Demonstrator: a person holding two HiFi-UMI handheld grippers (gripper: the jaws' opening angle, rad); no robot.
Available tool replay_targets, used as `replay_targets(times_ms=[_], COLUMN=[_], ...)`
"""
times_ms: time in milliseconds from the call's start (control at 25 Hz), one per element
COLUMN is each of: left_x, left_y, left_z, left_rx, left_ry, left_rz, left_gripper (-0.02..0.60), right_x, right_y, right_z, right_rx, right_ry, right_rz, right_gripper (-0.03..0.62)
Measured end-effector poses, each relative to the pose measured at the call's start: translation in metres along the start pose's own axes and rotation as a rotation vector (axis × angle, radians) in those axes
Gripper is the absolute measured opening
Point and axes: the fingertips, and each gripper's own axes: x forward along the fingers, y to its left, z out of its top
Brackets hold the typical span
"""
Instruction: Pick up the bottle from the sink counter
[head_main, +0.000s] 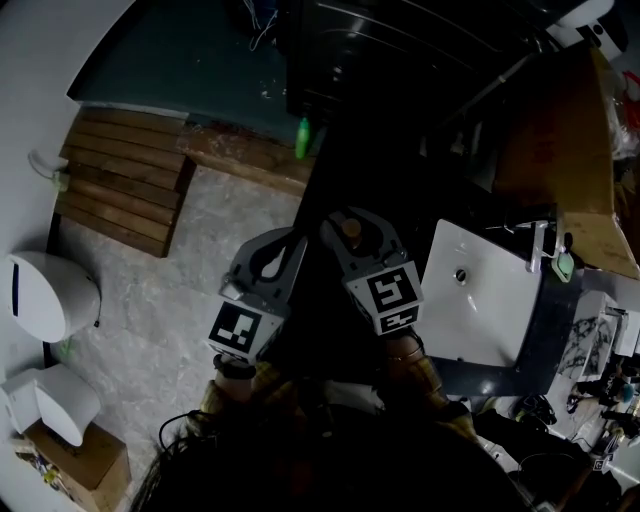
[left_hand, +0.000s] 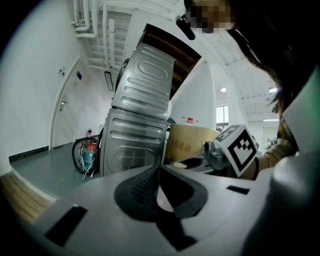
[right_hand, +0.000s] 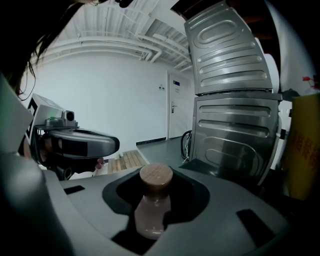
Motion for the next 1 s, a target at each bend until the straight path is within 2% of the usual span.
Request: replay_targets(times_ms=[600,760,880,1000], left_x=[-0.009,-0.014,-0.018,-0.022], left_y=[-0.018,-0.027,-0.033,-0.043], left_z=[0.021,0.029,0.034,0.047], left_rx=[0.048,0.076,0.137,0.144], left_ry=[-0.039,-0.059,-0.083,-0.111], left_rz=[0.01,0.006,-0.011,-0.021], left_gripper=[0.026,0.026,0.026,0.026], right_x=[-0.026,-0.043,-0.059,-0.076], right_y=[0.014,0.016,0.018,0.018], right_z=[0.011,0.021,0.035,0.049], right_rx=[-0.022,-0.04,-0.042,-0.05], right_ry=[-0.015,-0.046,-0.086,-0.126], right_rz=[0.015,-0.002,-0.015,-0.032], right_gripper=[0.117,0.117,0.117,0.117])
